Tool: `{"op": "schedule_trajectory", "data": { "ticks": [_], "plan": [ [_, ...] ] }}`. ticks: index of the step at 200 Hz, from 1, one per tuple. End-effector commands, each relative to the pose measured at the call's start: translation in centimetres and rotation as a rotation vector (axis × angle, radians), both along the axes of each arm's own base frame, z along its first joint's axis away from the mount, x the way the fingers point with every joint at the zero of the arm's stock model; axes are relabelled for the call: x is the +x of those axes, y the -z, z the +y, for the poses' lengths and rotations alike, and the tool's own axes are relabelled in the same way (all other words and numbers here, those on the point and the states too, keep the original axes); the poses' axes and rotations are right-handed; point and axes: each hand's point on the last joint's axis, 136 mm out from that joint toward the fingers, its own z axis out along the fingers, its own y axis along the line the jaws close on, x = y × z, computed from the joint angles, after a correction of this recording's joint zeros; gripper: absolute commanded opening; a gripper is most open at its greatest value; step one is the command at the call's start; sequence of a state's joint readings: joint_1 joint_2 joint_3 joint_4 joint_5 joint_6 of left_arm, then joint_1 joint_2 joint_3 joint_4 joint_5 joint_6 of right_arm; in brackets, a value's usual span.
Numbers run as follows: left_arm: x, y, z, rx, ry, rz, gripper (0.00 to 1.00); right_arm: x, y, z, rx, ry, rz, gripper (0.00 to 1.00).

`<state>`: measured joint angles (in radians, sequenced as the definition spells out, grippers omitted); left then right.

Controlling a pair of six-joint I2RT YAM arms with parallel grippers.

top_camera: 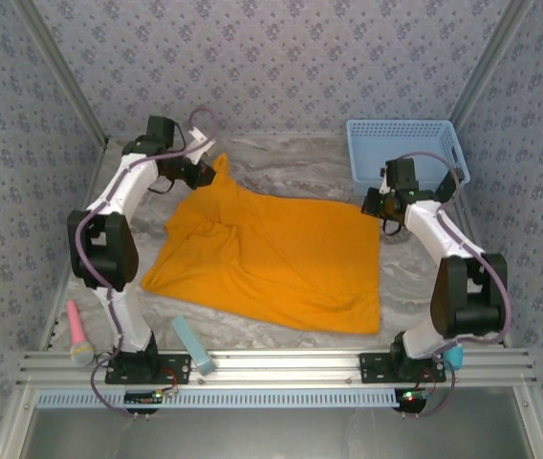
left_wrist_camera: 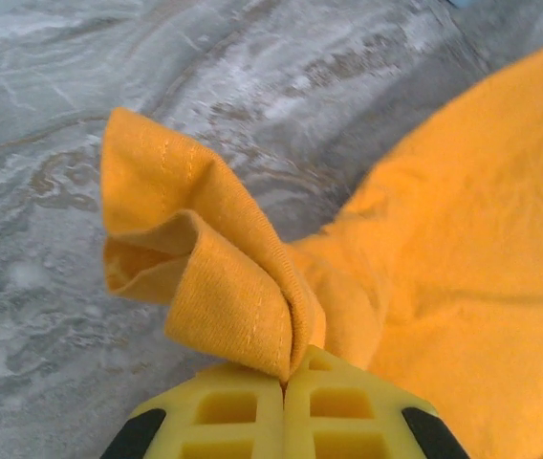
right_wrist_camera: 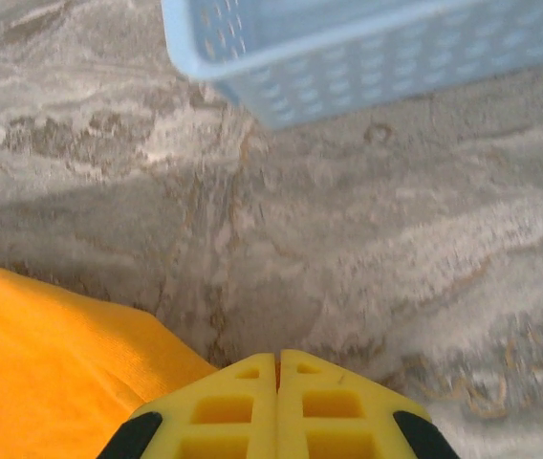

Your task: Fold the inside-out t-shirt

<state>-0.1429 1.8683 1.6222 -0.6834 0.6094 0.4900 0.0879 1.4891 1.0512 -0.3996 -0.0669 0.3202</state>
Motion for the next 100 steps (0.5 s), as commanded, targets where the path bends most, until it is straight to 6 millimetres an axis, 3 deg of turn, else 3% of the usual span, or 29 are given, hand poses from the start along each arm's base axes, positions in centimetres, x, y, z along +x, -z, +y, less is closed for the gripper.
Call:
{"op": "schedule_trajectory", "data": {
  "ticks": [1,18,34,51,59,65,76,87,100],
  "plan": [
    [-3.2,-1.8,-0.2,0.043,0.08,-0.129,0.0,-3.3,-1.3,0.5,-0.026,0.004,-0.038,0.0],
    [-6.8,-1.2,0.5,0.093,0.047,-0.149,0.0,-6.9,-0.8,0.2,-0.016,0.083,-0.035,0.0],
    [-9.6,0.0,1.5,0.131,-0.03,-0.167,0.0,-10.3,1.6,-0.2,0.027,0.164,0.014,0.0],
    [-10.9,1.8,4.3,0.17,-0.257,-0.135,0.0,-13.3,4.4,-0.6,0.065,0.233,0.075,0.0],
    [-11.5,2.7,5.5,0.167,-0.362,-0.107,0.0,-14.5,5.5,-1.2,0.068,0.285,0.098,0.09],
    [-11.9,3.3,6.1,0.161,-0.417,-0.093,0.08,-15.2,6.2,-1.6,0.073,0.316,0.109,0.18],
    [-12.8,3.8,7.4,0.164,-0.525,-0.069,0.47,-16.1,6.9,-2.1,0.085,0.357,0.127,0.31],
    [-13.9,3.8,7.9,0.145,-0.567,-0.048,0.52,-16.4,6.7,-2.1,0.098,0.356,0.122,0.41],
    [-14.8,3.4,9.6,0.134,-0.699,-0.048,0.71,-16.5,6.1,-2.1,0.103,0.352,0.122,0.43]
  ]
}}
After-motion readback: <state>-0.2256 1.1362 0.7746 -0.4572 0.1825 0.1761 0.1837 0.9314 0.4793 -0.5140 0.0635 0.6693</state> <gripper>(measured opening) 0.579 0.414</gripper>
